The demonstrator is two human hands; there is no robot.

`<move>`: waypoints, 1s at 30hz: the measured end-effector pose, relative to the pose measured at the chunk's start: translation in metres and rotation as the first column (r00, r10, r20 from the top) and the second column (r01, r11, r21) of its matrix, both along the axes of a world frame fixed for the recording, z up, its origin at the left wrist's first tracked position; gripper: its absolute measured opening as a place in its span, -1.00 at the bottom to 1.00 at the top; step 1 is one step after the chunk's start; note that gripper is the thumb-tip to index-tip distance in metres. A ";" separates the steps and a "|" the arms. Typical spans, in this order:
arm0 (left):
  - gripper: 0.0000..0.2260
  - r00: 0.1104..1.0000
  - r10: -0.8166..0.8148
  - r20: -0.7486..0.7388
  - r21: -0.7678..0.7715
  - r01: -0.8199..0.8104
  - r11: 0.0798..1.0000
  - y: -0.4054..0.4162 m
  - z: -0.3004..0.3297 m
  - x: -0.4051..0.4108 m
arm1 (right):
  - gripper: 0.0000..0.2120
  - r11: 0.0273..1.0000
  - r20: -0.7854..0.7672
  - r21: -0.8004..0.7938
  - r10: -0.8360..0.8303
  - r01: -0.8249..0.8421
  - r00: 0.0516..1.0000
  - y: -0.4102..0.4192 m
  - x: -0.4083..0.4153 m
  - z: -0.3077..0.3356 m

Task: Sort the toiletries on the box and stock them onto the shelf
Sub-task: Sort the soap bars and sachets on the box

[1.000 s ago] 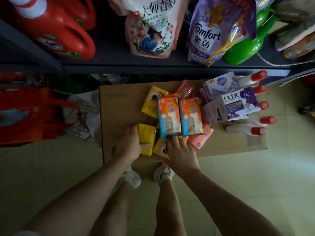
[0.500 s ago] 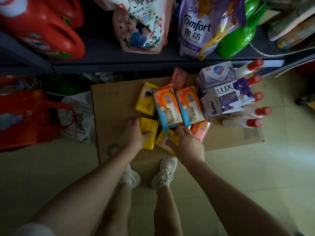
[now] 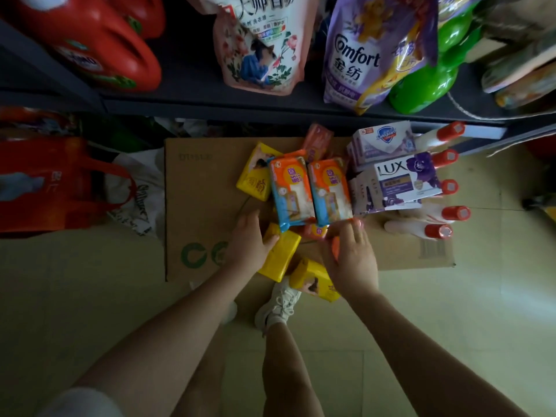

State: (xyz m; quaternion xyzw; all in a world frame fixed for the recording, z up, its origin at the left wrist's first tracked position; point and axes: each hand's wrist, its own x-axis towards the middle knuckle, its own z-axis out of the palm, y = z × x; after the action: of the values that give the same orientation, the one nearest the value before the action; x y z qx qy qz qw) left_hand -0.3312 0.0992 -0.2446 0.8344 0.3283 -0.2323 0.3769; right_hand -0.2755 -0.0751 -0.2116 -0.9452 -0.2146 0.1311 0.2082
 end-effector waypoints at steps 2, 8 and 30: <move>-0.29 1.000 -0.031 0.000 -0.018 0.031 0.999 -0.004 0.001 -0.009 | -0.48 0.968 -0.092 -0.177 0.164 -0.178 0.982 -0.026 -0.028 -0.013; -0.13 0.985 -0.172 0.017 0.102 0.169 0.980 -0.024 -0.012 -0.019 | -0.23 0.874 -0.192 -0.368 0.264 -0.318 0.945 -0.044 -0.060 -0.053; -0.72 0.436 -0.900 0.006 -0.039 0.899 0.435 -0.095 -0.066 -0.118 | -0.74 0.874 -0.521 -0.189 -0.476 0.448 0.709 -0.116 -0.162 -0.098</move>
State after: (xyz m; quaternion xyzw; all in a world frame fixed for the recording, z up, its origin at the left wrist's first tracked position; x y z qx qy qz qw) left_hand -0.4488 0.0043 -0.3106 0.8725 -0.1662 -0.4095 0.2084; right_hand -0.4376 -0.1910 -0.3098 -0.8943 0.1010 0.3469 0.2641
